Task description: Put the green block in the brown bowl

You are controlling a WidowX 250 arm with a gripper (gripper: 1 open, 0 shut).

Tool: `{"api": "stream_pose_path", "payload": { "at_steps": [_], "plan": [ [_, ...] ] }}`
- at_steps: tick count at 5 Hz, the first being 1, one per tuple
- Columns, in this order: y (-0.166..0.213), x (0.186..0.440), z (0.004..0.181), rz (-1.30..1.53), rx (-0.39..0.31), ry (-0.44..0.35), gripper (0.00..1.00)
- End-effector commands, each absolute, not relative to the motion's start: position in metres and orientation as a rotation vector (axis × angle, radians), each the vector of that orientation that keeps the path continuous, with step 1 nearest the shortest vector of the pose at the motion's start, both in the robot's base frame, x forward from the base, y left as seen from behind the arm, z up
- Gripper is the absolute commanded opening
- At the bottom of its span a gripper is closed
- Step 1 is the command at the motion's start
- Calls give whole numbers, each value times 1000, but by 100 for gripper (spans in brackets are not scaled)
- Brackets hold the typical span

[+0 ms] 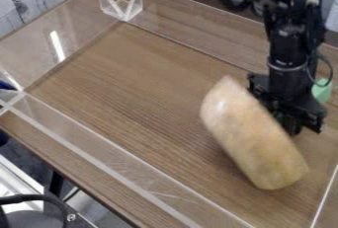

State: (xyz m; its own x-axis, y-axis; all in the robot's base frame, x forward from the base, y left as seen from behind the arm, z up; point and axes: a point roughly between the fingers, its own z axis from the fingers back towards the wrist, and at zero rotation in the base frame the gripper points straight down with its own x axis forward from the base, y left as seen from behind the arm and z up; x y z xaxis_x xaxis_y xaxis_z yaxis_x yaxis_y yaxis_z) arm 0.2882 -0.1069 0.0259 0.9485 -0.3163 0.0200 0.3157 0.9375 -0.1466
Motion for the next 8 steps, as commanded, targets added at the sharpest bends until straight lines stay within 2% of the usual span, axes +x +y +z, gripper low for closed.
{"api": "stream_pose_path", "payload": {
  "at_steps": [1,4,6,8],
  "plan": [
    [-116,293,32,-393,-165,-12,0],
    [-123,279,27,-282,-147,-23,0],
    [-147,277,29,-324,-161,-64,0],
    [-137,279,33,-322,-182,-51,0]
  ]
}}
